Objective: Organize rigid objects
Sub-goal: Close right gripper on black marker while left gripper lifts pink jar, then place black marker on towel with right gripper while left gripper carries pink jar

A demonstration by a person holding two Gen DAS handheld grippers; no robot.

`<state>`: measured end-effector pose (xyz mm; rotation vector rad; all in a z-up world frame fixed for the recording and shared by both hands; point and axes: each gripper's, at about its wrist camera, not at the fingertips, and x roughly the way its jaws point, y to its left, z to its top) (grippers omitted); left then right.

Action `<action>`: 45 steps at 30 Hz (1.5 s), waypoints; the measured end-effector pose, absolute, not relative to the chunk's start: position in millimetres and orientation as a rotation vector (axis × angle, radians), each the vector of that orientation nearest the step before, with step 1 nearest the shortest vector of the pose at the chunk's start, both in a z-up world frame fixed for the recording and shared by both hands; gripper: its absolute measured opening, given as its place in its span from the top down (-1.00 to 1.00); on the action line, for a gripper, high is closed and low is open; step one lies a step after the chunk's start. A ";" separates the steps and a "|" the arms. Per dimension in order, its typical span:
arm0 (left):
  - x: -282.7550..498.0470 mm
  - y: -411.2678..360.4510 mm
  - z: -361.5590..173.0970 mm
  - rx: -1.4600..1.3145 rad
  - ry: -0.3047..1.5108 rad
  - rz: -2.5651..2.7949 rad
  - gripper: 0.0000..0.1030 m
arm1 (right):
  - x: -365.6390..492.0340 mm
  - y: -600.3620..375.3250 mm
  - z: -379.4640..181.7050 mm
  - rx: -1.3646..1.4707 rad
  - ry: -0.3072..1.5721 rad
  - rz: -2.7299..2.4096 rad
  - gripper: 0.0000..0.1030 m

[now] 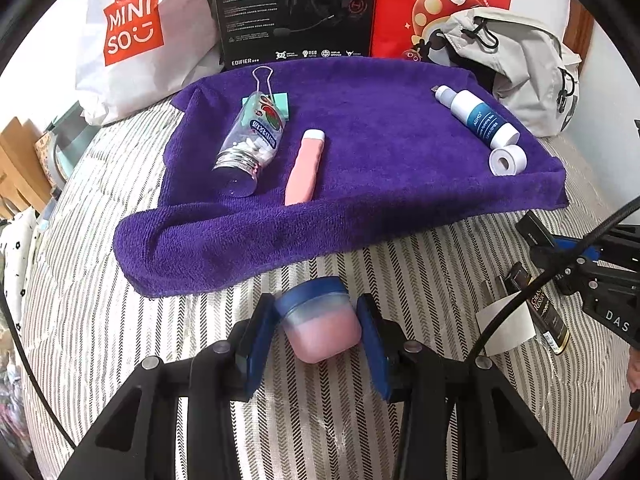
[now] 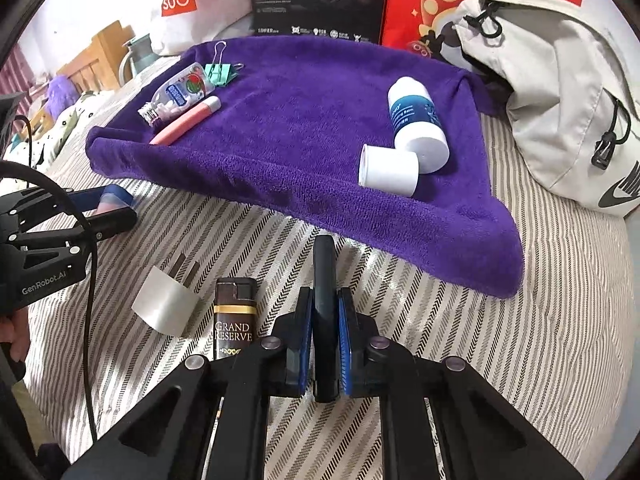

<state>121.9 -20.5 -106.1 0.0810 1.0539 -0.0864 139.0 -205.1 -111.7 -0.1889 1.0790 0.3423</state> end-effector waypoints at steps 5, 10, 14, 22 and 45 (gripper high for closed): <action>117.9 -6.4 -100.4 0.013 1.057 -0.128 0.23 | 136.6 -212.6 -107.1 -0.143 1.091 0.370 0.77; 113.4 6.2 -87.2 -0.026 1.038 -0.152 0.23 | 128.0 -219.1 -94.3 -0.114 1.087 0.405 0.77; 113.3 8.6 -75.5 -0.032 1.020 -0.163 0.23 | 126.4 -222.8 -87.0 -0.096 1.082 0.412 0.77; 126.0 6.8 -54.2 -0.014 0.988 -0.182 0.23 | 135.8 -225.0 -71.4 -0.064 1.058 0.439 0.77; 196.7 12.7 -67.3 -0.021 1.016 -0.180 0.23 | 274.3 -191.7 -96.1 -0.103 1.073 0.382 0.77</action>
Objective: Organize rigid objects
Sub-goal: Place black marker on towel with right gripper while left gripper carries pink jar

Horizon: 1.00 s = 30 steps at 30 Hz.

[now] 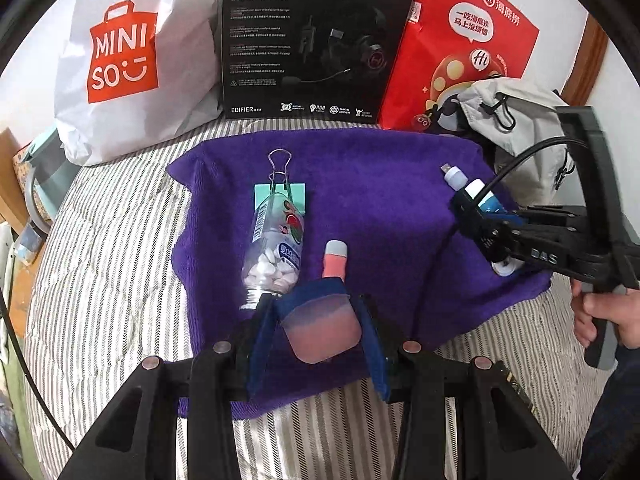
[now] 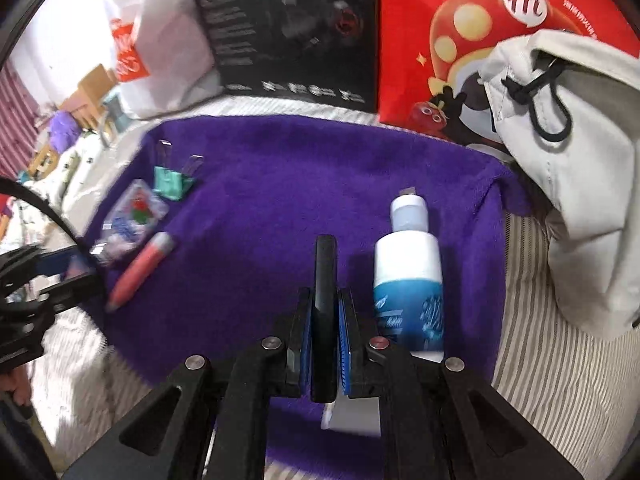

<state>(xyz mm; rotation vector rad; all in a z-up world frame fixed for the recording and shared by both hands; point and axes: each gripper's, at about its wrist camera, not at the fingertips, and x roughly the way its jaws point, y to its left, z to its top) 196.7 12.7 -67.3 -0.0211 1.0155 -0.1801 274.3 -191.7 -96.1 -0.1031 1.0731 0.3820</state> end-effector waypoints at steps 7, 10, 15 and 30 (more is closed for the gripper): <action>205.2 12.8 -69.0 -0.024 1.014 -0.193 0.23 | 285.7 -187.8 -105.3 -0.120 1.080 0.365 0.77; 206.7 10.1 -68.3 -0.022 1.011 -0.201 0.23 | 285.6 -185.5 -105.9 -0.138 1.078 0.372 0.75; 207.5 3.8 -68.5 -0.020 1.014 -0.211 0.23 | 277.2 -188.2 -101.5 -0.146 1.093 0.392 0.42; 218.7 -37.7 -89.5 0.095 1.046 -0.234 0.23 | 202.0 -235.6 -50.0 -0.076 0.993 0.393 0.20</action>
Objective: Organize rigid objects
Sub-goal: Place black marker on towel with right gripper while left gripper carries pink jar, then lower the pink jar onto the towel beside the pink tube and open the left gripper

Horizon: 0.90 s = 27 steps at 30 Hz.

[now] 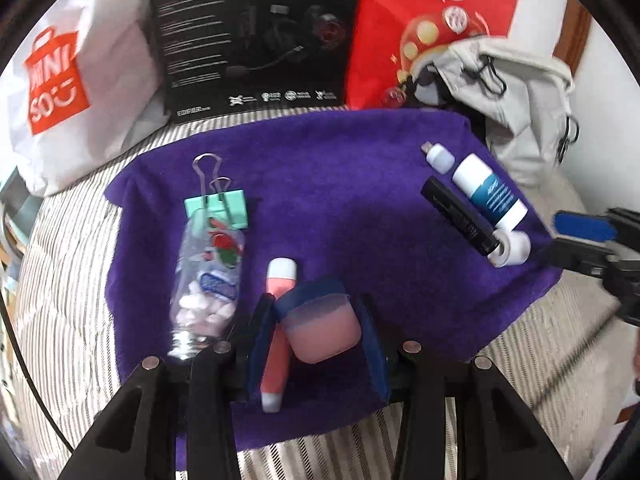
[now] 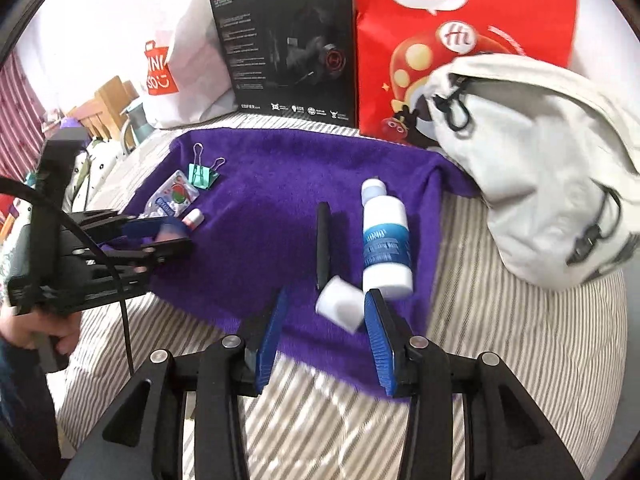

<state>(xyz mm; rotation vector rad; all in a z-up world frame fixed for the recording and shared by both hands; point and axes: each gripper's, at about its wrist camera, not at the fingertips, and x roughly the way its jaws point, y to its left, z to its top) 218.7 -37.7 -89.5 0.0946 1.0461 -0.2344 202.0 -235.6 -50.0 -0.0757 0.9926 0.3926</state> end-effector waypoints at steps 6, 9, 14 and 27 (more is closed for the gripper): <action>222.8 -57.1 -96.9 0.179 1.057 -0.260 0.23 | 184.6 -255.6 -53.0 -0.040 1.008 0.367 0.19; 223.1 -59.1 -101.8 0.182 1.065 -0.262 0.23 | 179.2 -263.8 -56.4 -0.018 1.015 0.350 0.19; 221.5 -54.2 -103.4 0.138 1.062 -0.264 0.21 | 168.1 -272.5 -58.9 0.011 1.021 0.330 0.19; 208.9 -33.3 -96.0 -0.007 1.103 -0.225 -0.24 | 128.3 -285.0 -50.6 0.036 1.011 0.316 0.15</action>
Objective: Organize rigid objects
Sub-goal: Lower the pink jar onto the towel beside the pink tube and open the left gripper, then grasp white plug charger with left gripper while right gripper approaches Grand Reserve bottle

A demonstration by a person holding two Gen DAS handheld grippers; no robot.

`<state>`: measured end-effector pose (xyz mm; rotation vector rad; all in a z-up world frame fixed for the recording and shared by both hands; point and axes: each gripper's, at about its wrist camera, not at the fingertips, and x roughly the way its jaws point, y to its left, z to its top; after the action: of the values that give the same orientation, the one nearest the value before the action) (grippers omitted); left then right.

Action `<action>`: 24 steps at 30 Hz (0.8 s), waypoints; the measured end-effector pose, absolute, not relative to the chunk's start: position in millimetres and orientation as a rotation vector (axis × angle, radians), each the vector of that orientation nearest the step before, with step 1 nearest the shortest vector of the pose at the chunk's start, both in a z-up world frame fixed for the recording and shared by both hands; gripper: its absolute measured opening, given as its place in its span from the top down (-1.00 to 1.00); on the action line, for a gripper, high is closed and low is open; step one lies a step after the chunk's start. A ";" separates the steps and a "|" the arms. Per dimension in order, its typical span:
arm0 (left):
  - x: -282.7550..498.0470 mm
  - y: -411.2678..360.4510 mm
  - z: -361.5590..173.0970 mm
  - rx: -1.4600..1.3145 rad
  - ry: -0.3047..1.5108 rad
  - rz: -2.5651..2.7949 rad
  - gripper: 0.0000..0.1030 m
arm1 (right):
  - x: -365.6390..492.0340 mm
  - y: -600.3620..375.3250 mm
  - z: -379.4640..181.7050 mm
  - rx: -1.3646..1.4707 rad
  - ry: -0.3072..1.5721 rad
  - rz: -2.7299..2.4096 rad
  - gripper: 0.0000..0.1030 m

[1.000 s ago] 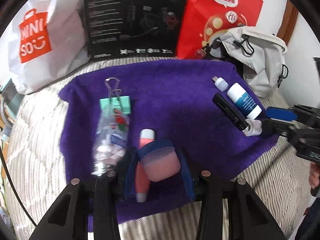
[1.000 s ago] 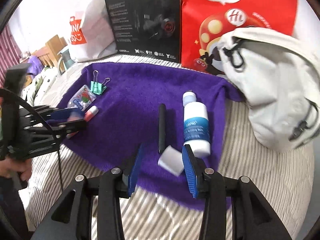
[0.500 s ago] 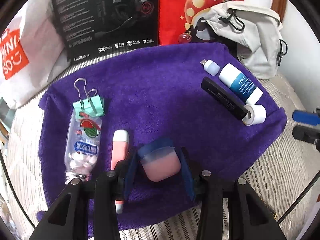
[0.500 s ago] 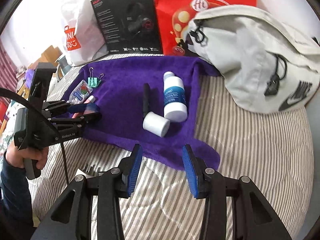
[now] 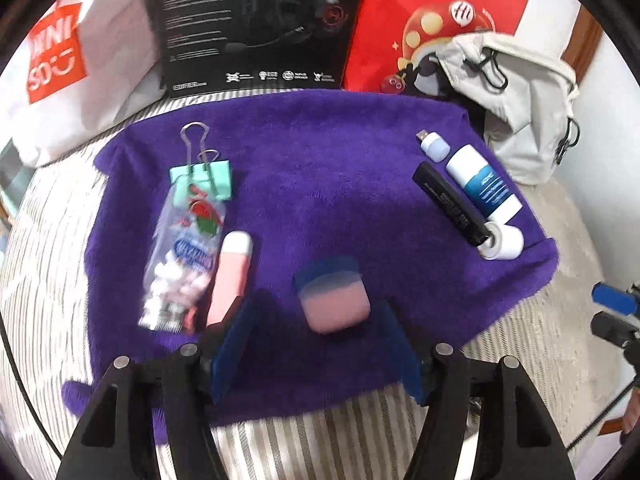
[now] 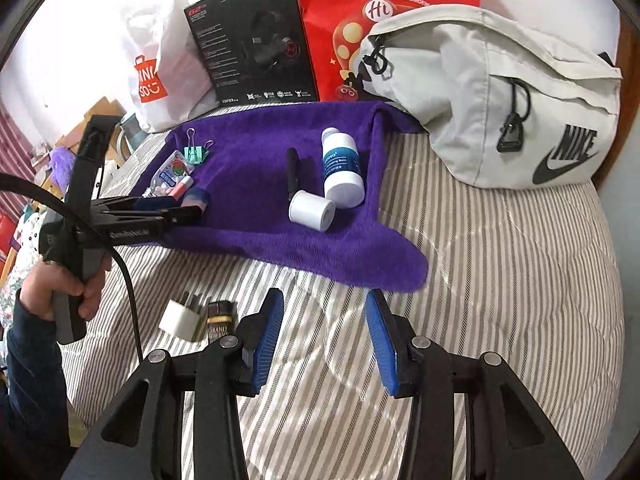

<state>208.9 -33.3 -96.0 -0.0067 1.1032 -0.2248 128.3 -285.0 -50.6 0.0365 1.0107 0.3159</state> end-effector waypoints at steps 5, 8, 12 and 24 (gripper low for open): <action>179.6 -40.6 -72.3 0.032 1.069 -0.206 -0.47 | 113.4 -294.3 -50.0 0.054 1.004 0.301 0.08; 156.9 -52.8 -61.5 0.058 1.053 -0.228 -0.51 | 106.4 -298.7 -52.6 0.068 1.010 0.294 0.07; 134.6 -67.9 -61.1 0.052 1.069 -0.243 -0.52 | 99.5 -298.6 -56.9 0.072 1.025 0.299 0.07; 116.1 -94.9 -91.0 0.060 1.133 -0.243 -0.48 | 75.4 -298.5 -57.5 0.041 1.038 0.307 0.07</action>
<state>116.1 -94.9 -91.0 0.0603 1.1334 -0.2435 75.4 -298.5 -57.5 0.0414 1.0379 0.3067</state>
